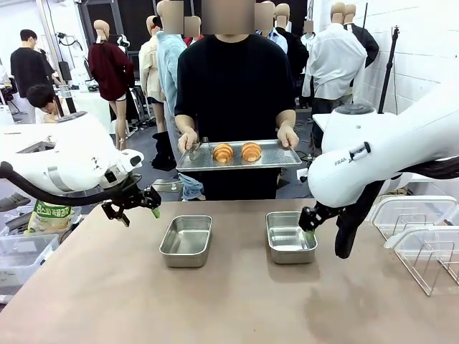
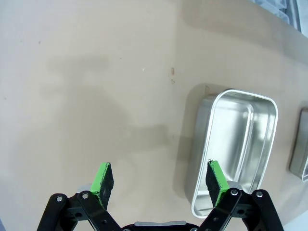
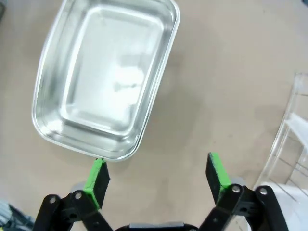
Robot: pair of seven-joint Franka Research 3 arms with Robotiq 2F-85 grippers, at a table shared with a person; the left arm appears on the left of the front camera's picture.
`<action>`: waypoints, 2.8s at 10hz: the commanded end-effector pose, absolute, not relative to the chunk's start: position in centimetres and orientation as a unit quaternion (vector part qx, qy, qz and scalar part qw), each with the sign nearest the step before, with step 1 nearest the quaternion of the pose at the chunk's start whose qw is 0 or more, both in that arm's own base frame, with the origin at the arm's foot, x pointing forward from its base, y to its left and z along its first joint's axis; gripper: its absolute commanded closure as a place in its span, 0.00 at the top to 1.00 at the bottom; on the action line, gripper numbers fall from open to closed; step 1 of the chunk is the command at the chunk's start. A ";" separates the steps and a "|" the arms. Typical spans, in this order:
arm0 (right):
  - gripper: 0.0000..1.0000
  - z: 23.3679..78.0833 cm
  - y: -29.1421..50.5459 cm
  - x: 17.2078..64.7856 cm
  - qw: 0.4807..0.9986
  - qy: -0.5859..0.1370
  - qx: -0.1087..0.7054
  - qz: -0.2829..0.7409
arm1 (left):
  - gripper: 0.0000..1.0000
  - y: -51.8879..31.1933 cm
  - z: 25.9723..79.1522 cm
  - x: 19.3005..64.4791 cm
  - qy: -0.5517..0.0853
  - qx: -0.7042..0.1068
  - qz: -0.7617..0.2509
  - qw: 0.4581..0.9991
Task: Place the bread in airtight containers.
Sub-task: Lift both Airtight Container.
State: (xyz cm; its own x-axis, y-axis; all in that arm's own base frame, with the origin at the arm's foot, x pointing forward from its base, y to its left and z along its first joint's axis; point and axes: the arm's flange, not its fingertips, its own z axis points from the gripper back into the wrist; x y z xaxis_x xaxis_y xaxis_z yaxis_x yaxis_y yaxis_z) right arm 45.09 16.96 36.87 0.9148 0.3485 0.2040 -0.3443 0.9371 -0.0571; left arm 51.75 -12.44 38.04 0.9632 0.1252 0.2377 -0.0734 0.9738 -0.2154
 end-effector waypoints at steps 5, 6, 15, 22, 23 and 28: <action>1.00 32.5 17.3 48.9 0.986 -0.087 -0.023 0.137 | 1.00 -16.6 38.6 52.1 -0.115 -0.052 0.015 0.992; 1.00 32.3 17.3 49.1 0.987 -0.093 -0.021 0.130 | 1.00 -17.2 38.5 52.2 -0.101 -0.039 0.002 0.994; 1.00 32.1 16.2 53.4 0.991 -0.098 -0.020 0.092 | 1.00 -20.2 35.7 52.6 -0.062 -0.010 -0.035 0.997; 1.00 30.9 16.1 54.3 0.991 -0.091 -0.024 0.096 | 1.00 -21.4 32.7 54.2 -0.028 -0.024 -0.033 0.999; 1.00 30.7 16.0 54.4 0.991 -0.089 -0.025 0.096 | 1.00 -21.4 32.4 54.3 -0.026 -0.026 -0.032 0.999; 1.00 31.6 16.3 55.0 0.991 -0.104 -0.015 0.088 | 0.88 -21.3 32.5 54.9 -0.024 -0.031 -0.030 0.999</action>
